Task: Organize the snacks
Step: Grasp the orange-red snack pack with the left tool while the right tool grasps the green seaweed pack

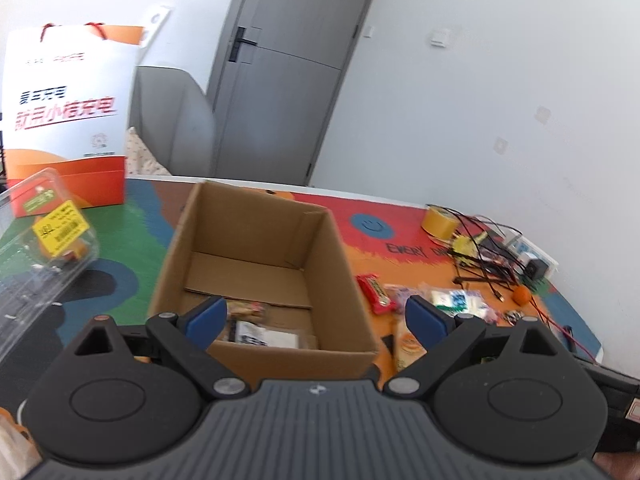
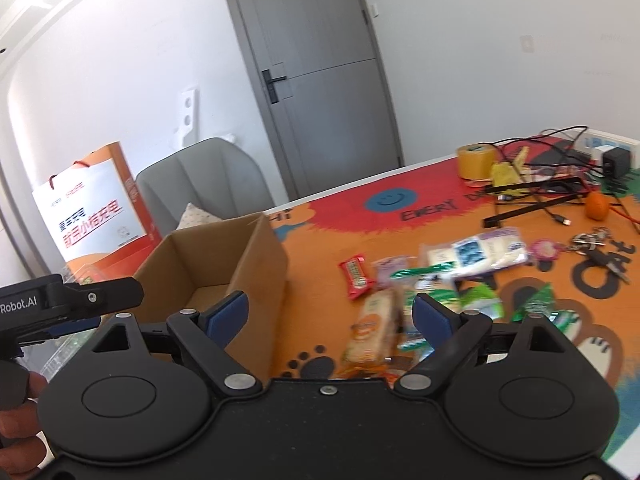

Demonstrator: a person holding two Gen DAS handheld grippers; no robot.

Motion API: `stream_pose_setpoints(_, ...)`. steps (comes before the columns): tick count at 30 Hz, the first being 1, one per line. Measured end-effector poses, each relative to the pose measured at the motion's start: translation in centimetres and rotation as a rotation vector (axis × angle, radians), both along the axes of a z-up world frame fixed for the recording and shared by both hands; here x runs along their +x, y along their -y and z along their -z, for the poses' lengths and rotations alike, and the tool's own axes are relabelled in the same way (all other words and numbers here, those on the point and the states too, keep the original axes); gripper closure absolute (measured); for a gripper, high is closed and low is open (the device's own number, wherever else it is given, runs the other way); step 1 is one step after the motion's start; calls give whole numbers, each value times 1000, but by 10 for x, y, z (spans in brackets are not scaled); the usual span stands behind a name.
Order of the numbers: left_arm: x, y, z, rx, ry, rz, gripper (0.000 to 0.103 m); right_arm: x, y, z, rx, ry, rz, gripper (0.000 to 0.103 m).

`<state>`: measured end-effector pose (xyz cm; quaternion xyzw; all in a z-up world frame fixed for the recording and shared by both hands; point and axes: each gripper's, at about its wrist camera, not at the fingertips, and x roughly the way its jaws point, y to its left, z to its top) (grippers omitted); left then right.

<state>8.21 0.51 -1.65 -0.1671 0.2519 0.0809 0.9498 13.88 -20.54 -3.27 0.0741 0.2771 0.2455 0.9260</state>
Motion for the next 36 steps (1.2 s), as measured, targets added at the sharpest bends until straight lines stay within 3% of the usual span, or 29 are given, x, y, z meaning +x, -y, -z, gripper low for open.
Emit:
stream_pose_setpoints(23, 41, 91, 13, 29, -35, 152, 8, 16, 92, 20, 0, 15, 141, 9)
stream_pose_setpoints(36, 69, 115, 50, 19, -132, 176, 13, 30, 117, 45, 4, -22, 172, 10)
